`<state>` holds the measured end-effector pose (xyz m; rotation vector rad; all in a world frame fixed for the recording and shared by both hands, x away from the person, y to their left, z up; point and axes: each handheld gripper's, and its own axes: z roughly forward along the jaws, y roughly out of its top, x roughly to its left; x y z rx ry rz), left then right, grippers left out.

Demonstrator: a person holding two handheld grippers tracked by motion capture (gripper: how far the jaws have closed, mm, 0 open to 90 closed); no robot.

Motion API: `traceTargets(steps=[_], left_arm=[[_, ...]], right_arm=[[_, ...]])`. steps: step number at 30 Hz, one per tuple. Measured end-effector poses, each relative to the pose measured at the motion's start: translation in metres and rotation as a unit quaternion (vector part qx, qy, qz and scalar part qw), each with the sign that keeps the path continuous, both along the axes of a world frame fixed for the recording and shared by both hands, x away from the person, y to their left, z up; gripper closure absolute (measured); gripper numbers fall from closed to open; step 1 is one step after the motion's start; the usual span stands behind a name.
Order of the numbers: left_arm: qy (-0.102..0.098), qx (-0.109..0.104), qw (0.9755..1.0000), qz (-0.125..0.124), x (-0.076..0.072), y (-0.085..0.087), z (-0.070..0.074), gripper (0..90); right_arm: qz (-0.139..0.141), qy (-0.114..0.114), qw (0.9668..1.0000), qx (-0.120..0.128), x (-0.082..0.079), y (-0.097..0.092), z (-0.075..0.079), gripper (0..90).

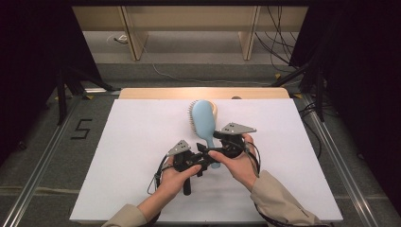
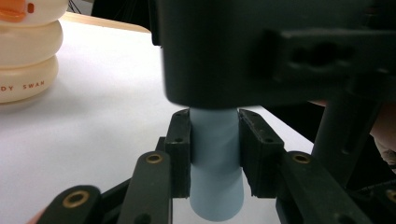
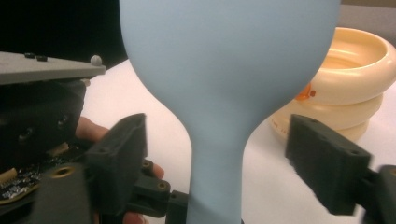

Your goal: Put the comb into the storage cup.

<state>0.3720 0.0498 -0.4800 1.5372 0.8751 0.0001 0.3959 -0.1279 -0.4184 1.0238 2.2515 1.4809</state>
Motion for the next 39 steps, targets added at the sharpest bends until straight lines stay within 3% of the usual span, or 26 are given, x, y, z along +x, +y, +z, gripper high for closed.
traceTargets(steps=[3, 7, 20, 39], left_arm=[[0.001, 0.0, 1.0, -0.001, 0.0, 0.0, 0.0, 66.1], [0.0, 0.001, 1.0, -0.002, 0.0, 0.0, 0.0, 66.1], [0.0, -0.001, 1.0, -0.004, 0.0, -0.001, 0.0, 66.1], [-0.004, -0.001, 1.0, -0.005, -0.001, 0.0, 0.001, 66.1]], right_arm=[[0.016, 0.001, 0.9998, -0.015, 0.001, 0.0, 0.001, 15.4], [0.02, -0.005, 0.9997, -0.01, 0.0, -0.001, 0.005, 13.1], [0.012, -0.03, 0.9995, -0.003, 0.001, -0.007, 0.017, 3.9], [0.007, -0.055, 0.9984, 0.011, 0.001, -0.011, 0.029, 0.3]])
